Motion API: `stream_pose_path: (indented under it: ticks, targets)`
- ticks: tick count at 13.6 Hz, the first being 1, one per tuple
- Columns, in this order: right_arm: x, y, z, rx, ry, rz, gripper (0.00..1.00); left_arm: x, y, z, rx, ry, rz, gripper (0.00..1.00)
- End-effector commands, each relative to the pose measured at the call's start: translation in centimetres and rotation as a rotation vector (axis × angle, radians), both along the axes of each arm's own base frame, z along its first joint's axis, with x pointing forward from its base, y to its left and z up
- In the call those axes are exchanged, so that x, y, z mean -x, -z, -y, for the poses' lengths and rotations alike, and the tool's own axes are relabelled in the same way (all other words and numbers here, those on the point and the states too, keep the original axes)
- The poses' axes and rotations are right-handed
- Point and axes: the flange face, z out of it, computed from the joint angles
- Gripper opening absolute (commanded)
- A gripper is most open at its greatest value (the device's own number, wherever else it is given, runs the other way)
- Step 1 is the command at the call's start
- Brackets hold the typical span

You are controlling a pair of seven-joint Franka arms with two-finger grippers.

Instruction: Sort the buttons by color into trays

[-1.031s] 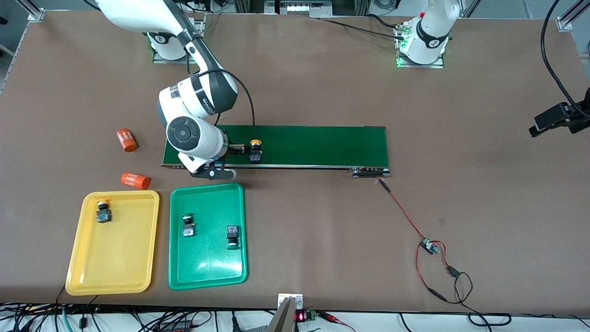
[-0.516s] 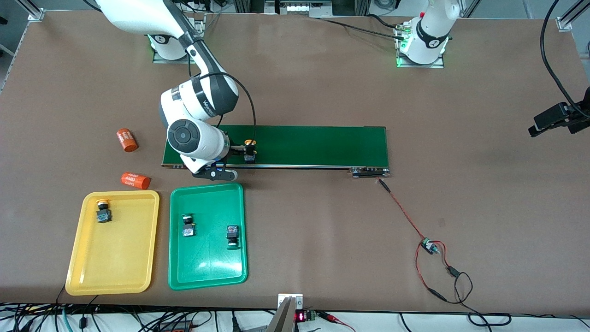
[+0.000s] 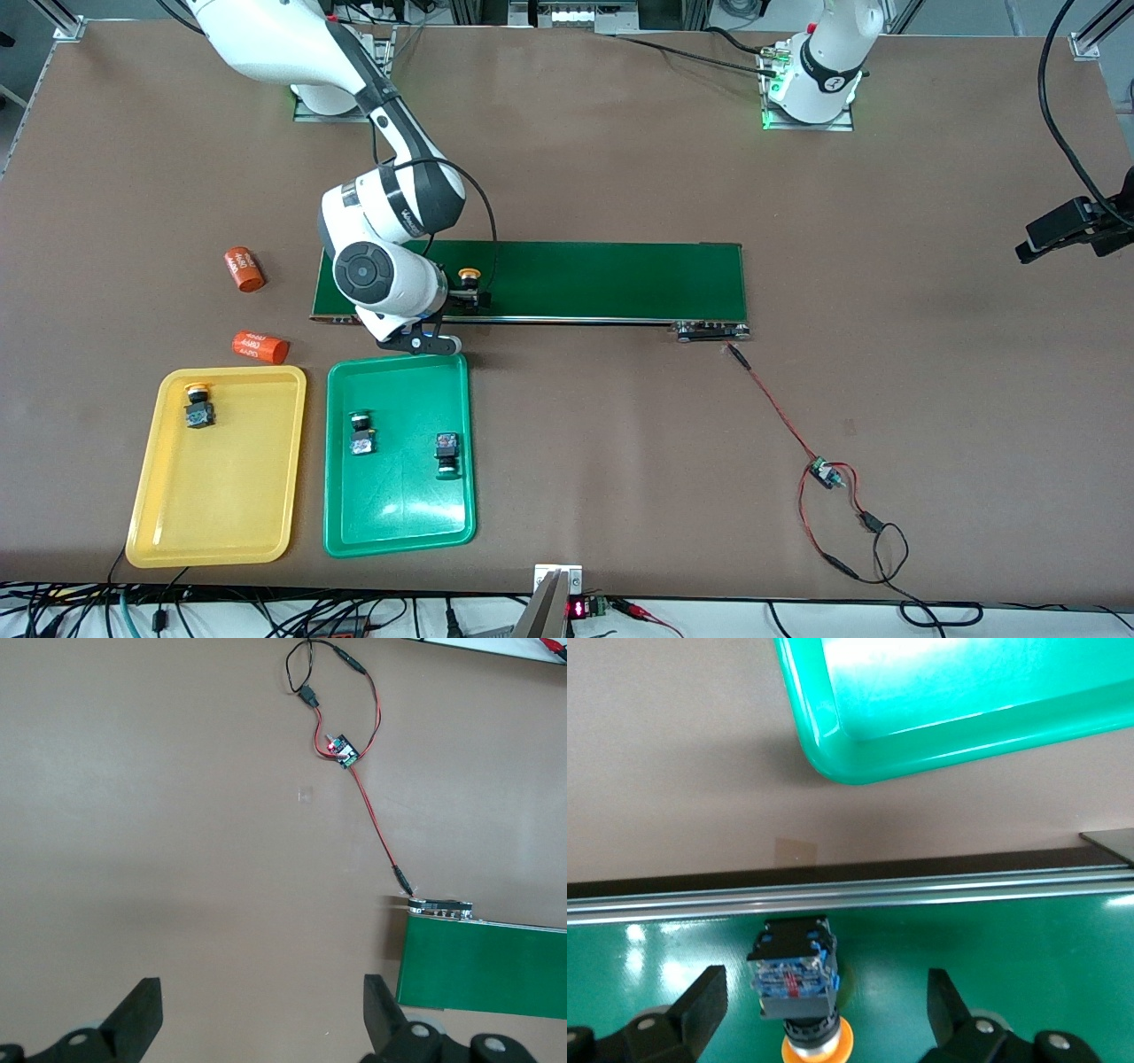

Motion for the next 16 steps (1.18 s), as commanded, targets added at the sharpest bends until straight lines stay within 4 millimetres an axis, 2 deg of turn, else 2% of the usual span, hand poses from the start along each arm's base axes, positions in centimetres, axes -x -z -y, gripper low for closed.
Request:
stream_pose_path:
  ticks: [1, 2, 3, 6, 7, 9, 12, 13, 14, 16]
  targets:
    - [0.1, 0.1, -0.2, -0.016, 0.005, 0.004, 1.00, 0.3, -0.3, -0.3, 0.024, -0.023, -0.029, 1.00]
    - [0.1, 0.1, -0.2, -0.017, 0.002, 0.004, 0.98, 0.5, -0.2, -0.4, 0.024, -0.022, -0.049, 1.00]
    - [0.0, 0.3, 0.0, -0.014, 0.005, 0.002, 0.87, 0.5, -0.1, -0.5, 0.023, -0.023, -0.052, 1.00]
    - [-0.2, 0.7, 0.5, -0.011, 0.010, -0.005, 0.28, 0.6, -0.3, -0.5, 0.024, -0.025, -0.049, 1.00]
    - [-0.3, 0.6, 0.7, -0.011, 0.011, -0.006, 0.17, 0.6, -0.4, -0.4, 0.025, -0.025, -0.048, 1.00]
    - [-0.4, 0.6, 0.8, -0.012, 0.010, -0.007, 0.07, 0.5, -0.4, -0.4, 0.025, -0.024, -0.043, 1.00]
    - [-0.9, 0.3, 1.6, -0.011, -0.005, -0.008, 0.03, 0.5, -0.4, -0.5, 0.022, -0.024, -0.042, 1.00]
    - [-1.5, -0.5, 2.3, -0.012, -0.014, -0.009, 0.03, 0.5, -0.4, -0.5, 0.022, -0.024, -0.042, 1.00]
    - [-2.3, -1.8, 3.4, -0.013, -0.036, -0.024, 0.03, 0.5, -0.4, -0.5, 0.022, -0.024, -0.042, 1.00]
    - [-4.6, -6.4, 6.0, -0.020, -0.123, -0.053, 0.03, 0.5, -0.4, -0.4, 0.022, -0.024, -0.042, 1.00]
